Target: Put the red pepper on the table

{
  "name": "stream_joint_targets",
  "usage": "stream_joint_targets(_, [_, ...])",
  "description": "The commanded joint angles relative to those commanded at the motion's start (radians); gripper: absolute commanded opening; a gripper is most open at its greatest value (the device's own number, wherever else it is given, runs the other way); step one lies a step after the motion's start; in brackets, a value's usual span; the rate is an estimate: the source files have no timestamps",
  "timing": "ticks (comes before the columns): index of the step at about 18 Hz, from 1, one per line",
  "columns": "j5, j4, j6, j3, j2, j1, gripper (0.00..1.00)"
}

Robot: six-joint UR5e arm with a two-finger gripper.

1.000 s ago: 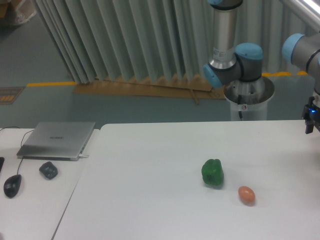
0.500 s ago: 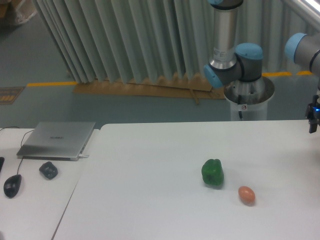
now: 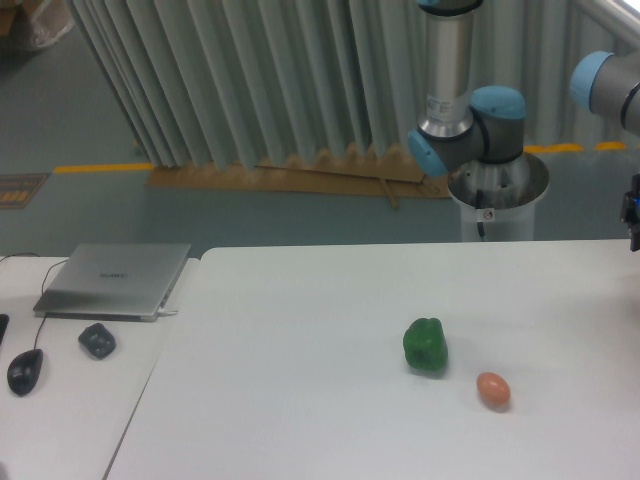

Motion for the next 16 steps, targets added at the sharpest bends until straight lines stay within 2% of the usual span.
stream_joint_targets(2, [0.000, 0.008, 0.005, 0.003, -0.012, 0.015, 1.00])
stream_joint_targets(8, [0.017, 0.009, 0.035, 0.018, -0.064, 0.127, 1.00])
stream_joint_targets(12, [0.139, -0.003, 0.072, 0.008, -0.104, 0.127, 1.00])
stream_joint_targets(16, [0.140, -0.002, 0.201, -0.004, -0.118, 0.127, 1.00])
